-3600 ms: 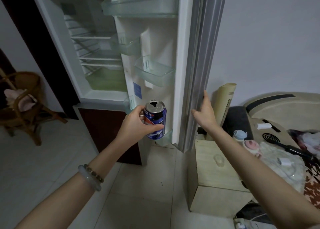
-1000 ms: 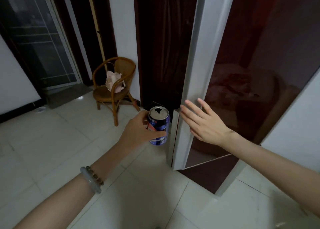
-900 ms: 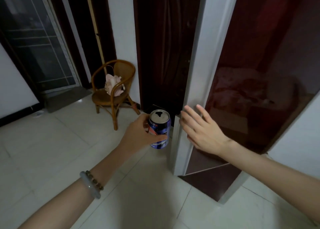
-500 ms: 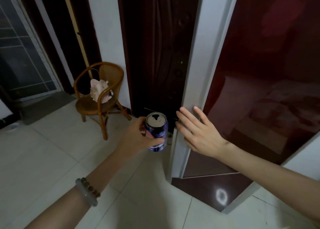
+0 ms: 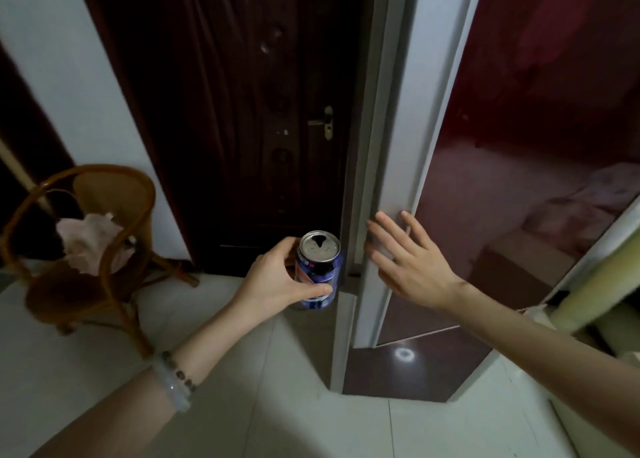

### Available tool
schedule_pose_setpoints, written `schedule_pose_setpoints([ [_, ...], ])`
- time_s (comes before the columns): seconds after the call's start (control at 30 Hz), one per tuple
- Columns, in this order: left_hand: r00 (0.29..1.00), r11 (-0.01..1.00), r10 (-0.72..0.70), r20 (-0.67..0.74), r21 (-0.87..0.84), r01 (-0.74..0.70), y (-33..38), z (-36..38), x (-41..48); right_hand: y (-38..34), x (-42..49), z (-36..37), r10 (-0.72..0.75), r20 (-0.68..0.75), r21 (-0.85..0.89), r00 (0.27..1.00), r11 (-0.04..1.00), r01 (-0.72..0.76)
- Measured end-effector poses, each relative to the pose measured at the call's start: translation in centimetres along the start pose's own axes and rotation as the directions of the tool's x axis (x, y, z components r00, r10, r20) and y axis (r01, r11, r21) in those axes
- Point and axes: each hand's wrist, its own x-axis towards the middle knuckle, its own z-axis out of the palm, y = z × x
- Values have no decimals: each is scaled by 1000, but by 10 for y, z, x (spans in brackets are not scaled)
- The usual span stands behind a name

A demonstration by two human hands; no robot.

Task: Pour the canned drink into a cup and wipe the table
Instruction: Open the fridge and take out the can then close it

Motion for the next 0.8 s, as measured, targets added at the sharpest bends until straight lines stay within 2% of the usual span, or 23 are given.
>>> schedule_pose_setpoints([
  [0.2,992,998,64,106,-37,-60,-20,-27,41,-2,24,25,88,86,-53,992,995,-84],
  [0.4,982,994,81,170,-90,-66,-38,-30,83,7,34,50,114,94,-49,989,993,-110],
  [0.67,969,984,145,202,-129,-121,-46,-24,133,20,40,85,148,60,-125,987,982,-140],
  [0.8,963,980,164,216,-150,-134,-48,-22,148,24,50,98,189,-18,-115,982,975,-190],
])
